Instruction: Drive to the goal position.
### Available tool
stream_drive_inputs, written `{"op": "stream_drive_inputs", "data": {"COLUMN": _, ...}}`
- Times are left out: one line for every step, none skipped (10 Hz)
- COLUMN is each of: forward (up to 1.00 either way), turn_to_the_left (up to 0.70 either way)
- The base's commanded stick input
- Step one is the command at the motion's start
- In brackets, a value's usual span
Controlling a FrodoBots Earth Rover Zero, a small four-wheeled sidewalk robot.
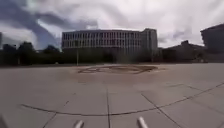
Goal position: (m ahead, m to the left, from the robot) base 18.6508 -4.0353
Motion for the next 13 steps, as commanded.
{"op": "stream_drive_inputs", "data": {"forward": 0.0, "turn_to_the_left": 1.0}}
{"op": "stream_drive_inputs", "data": {"forward": 0.0, "turn_to_the_left": 1.0}}
{"op": "stream_drive_inputs", "data": {"forward": 0.0, "turn_to_the_left": 1.0}}
{"op": "stream_drive_inputs", "data": {"forward": 0.0, "turn_to_the_left": 1.0}}
{"op": "stream_drive_inputs", "data": {"forward": 0.0, "turn_to_the_left": 1.0}}
{"op": "stream_drive_inputs", "data": {"forward": 0.0, "turn_to_the_left": 1.0}}
{"op": "stream_drive_inputs", "data": {"forward": 0.0, "turn_to_the_left": 0.85}}
{"op": "stream_drive_inputs", "data": {"forward": 0.0, "turn_to_the_left": 0.32}}
{"op": "stream_drive_inputs", "data": {"forward": 1.0, "turn_to_the_left": 0.0}}
{"op": "stream_drive_inputs", "data": {"forward": 1.0, "turn_to_the_left": 0.0}}
{"op": "stream_drive_inputs", "data": {"forward": 1.0, "turn_to_the_left": 0.0}}
{"op": "stream_drive_inputs", "data": {"forward": 1.0, "turn_to_the_left": 0.0}}
{"op": "stream_drive_inputs", "data": {"forward": 1.0, "turn_to_the_left": 0.0}}
